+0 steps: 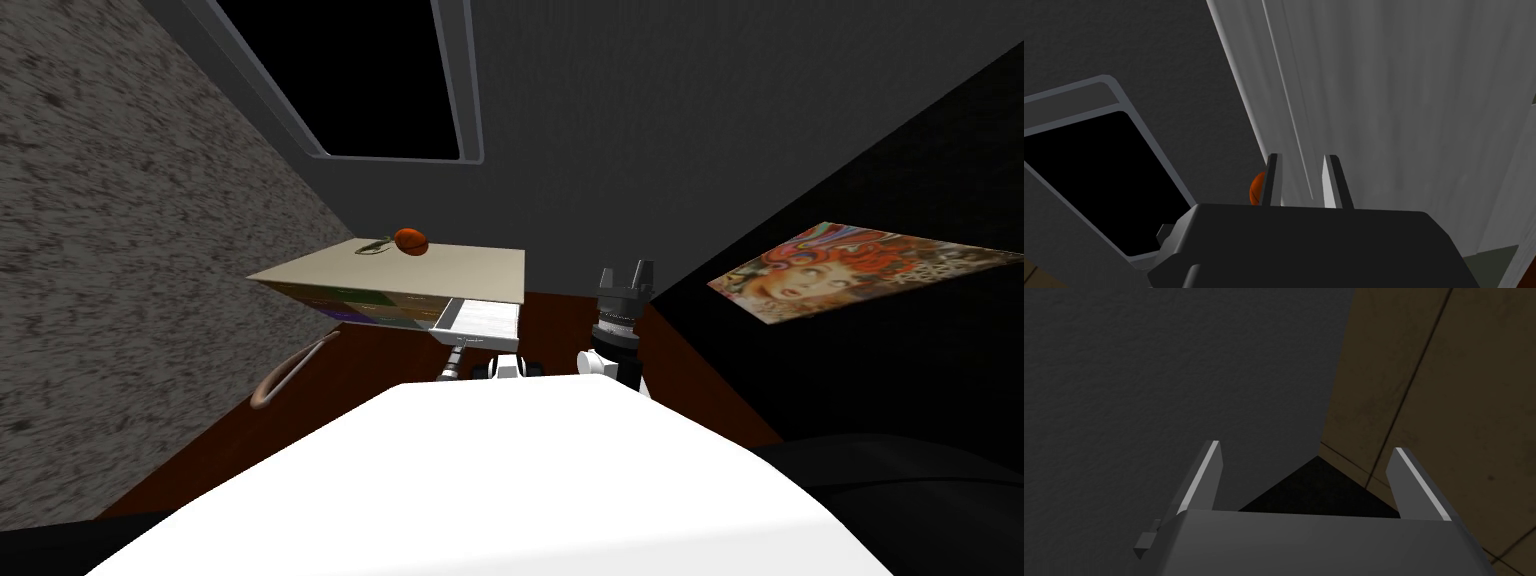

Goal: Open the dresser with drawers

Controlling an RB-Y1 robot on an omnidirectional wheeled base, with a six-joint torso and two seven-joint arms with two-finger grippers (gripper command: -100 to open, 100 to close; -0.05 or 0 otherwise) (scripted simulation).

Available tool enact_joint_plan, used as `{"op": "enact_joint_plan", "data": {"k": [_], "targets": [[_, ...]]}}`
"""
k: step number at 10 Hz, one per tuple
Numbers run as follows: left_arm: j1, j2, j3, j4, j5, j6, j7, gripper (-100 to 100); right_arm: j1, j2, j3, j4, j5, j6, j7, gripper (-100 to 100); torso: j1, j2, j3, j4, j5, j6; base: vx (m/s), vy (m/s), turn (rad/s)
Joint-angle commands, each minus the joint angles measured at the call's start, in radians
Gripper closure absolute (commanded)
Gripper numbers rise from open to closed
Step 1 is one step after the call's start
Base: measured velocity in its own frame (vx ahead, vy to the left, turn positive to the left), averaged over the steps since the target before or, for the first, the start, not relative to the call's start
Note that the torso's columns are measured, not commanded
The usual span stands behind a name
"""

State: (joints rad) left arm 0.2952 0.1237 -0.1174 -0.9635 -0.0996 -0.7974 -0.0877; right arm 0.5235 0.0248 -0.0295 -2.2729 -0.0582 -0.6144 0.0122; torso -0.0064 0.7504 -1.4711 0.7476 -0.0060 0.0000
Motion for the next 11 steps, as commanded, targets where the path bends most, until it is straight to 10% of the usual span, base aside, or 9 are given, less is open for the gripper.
{"op": "enact_joint_plan", "data": {"k": [1,2,11], "targets": [[0.013,0.005,-0.007,-0.030,-0.003,-0.038,0.002,100,0.000,0.000,0.000,0.000,0.000,0.000,0.000,0,-0.001,0.000,0.000,0.000,0.000,0.000,-0.158,0.023,0.015],[0.023,0.017,-0.007,-0.046,0.000,0.008,0.015,-100,0.000,0.000,0.000,0.000,0.000,0.000,0.000,0,0.000,-0.001,-0.001,0.000,-0.001,0.000,-0.081,0.004,-0.001],[0.078,0.099,-0.015,-0.279,0.014,0.179,0.095,-100,0.000,0.000,0.000,0.000,0.000,0.000,0.000,0,0.002,-0.006,-0.002,-0.004,0.001,-0.001,-0.016,-0.028,-0.006]]}}
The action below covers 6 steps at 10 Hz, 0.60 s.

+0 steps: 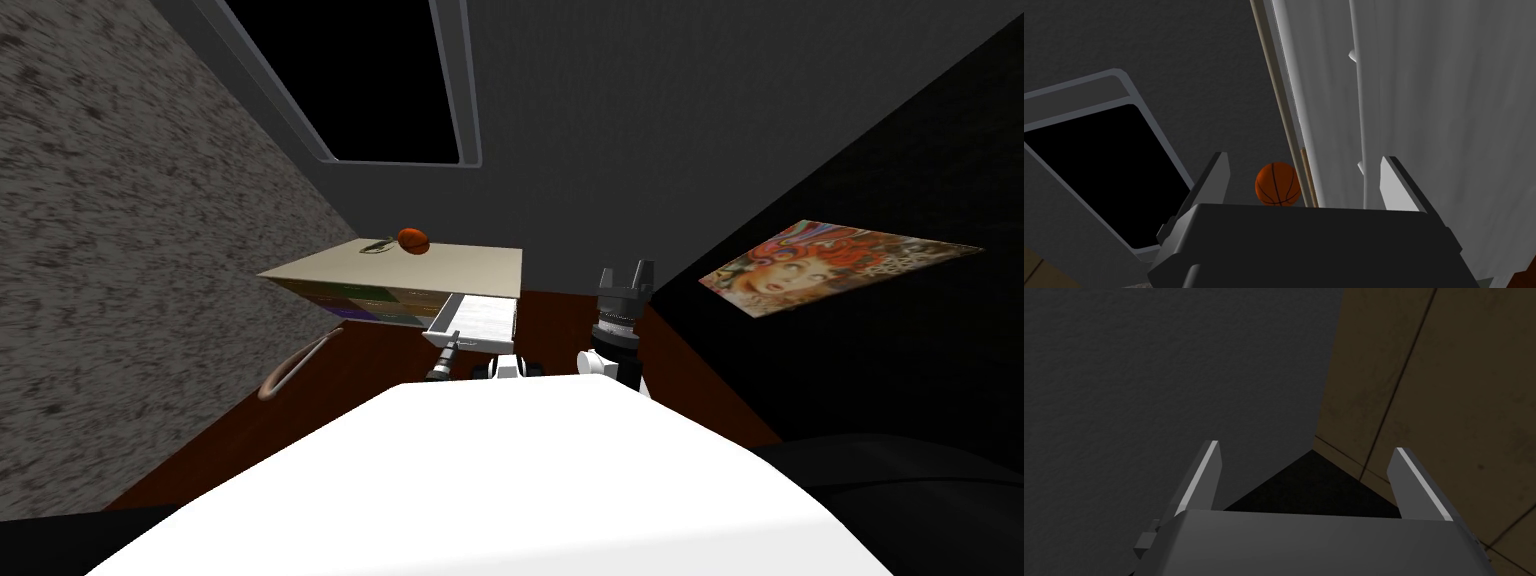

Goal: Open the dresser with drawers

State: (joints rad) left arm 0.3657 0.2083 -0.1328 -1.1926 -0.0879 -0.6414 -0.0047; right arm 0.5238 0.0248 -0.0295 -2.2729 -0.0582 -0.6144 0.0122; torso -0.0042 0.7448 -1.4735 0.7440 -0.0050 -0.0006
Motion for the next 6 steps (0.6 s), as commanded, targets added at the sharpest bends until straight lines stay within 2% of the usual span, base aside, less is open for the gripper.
{"op": "enact_joint_plan", "data": {"k": [1,4,5,6], "targets": [[0.007,0.014,0.000,-0.056,0.003,0.023,0.012,-100,0.000,0.000,0.000,0.000,0.000,0.000,0.000,0,-0.001,0.001,0.000,0.002,-0.002,-0.001,-0.016,-0.010,0.008],[0.023,0.038,-0.002,-0.123,0.007,0.071,0.036,-100,0.000,0.000,0.000,0.000,0.000,0.000,0.000,0,-0.005,0.005,0.001,0.005,-0.005,0.000,-0.015,-0.018,-0.005],[0.037,0.035,-0.008,-0.100,0.005,0.080,0.033,-100,0.000,0.000,0.000,0.000,0.000,0.000,0.000,0,-0.007,0.007,0.001,0.008,-0.007,0.000,-0.001,-0.006,-0.002],[0.040,0.036,-0.008,-0.100,0.006,0.091,0.037,0,0.000,0.000,0.000,0.000,0.000,0.000,0.000,0,-0.005,0.005,0.002,0.004,-0.004,0.000,0.000,0.000,0.000]]}}
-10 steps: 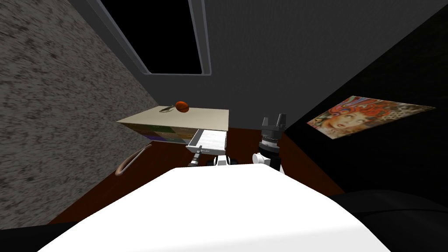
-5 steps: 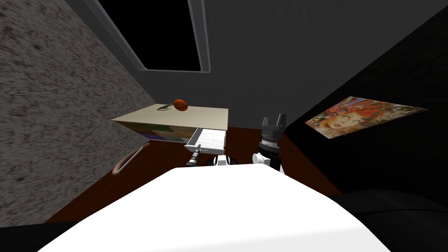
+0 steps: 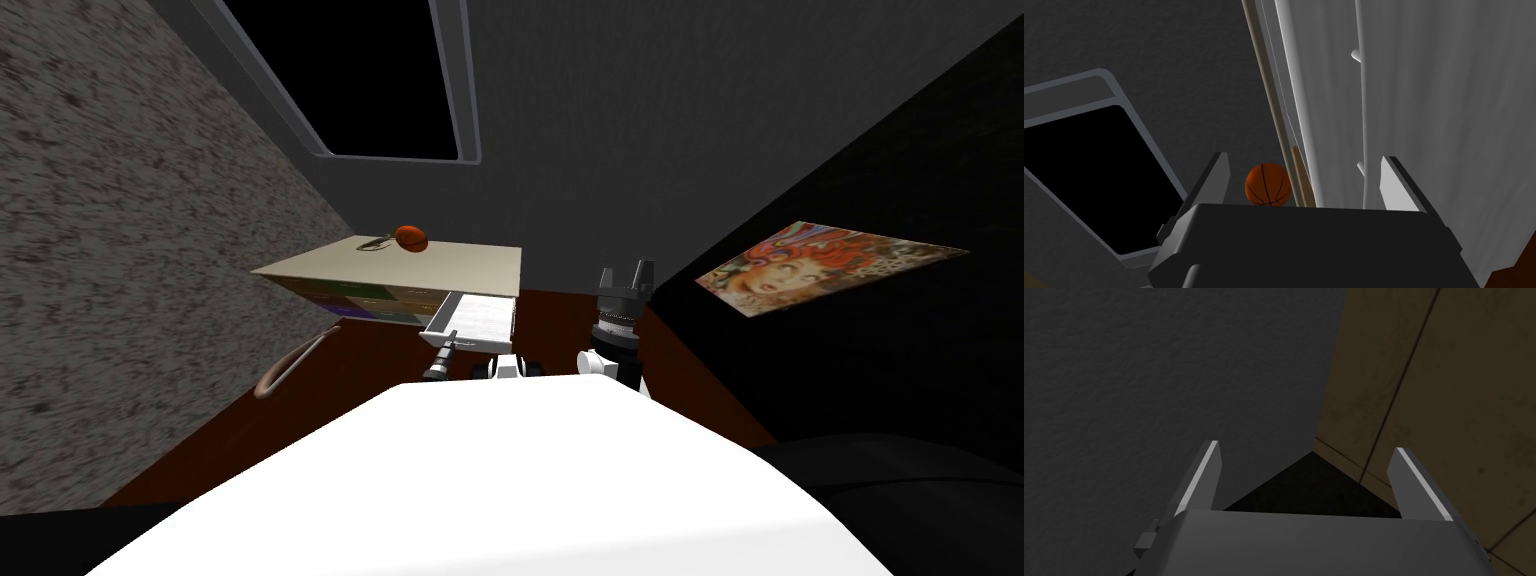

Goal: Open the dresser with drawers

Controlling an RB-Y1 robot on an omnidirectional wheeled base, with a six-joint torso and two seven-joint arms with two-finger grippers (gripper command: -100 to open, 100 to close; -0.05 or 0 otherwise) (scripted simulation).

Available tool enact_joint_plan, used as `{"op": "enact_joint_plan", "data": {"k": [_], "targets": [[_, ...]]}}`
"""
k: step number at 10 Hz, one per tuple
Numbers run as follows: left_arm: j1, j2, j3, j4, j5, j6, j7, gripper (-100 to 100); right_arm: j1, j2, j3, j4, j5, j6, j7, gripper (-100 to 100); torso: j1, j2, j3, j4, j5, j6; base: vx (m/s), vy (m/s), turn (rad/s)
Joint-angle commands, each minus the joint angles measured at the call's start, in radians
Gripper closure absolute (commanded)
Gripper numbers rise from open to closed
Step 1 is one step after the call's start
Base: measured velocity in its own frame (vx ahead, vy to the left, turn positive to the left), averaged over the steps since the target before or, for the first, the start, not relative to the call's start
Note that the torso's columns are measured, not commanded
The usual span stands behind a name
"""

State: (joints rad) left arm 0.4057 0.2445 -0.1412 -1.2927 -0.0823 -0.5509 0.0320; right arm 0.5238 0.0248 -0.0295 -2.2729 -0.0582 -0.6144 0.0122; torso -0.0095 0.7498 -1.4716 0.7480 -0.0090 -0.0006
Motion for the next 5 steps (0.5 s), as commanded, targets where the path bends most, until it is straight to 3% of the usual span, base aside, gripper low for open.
{"op": "enact_joint_plan", "data": {"k": [1,5], "targets": [[0.003,0.000,-0.001,0.005,0.000,0.004,0.000,0,0.000,0.000,0.000,0.000,0.000,0.000,0.000,0,0.003,-0.003,-0.001,-0.003,0.003,0.001,0.000,0.000,0.000],[0.007,0.000,-0.001,0.014,0.000,0.013,0.001,0,0.000,0.000,0.000,0.000,0.000,0.000,0.000,0,0.007,-0.009,-0.004,-0.008,0.007,0.000,0.000,0.000,0.000]]}}
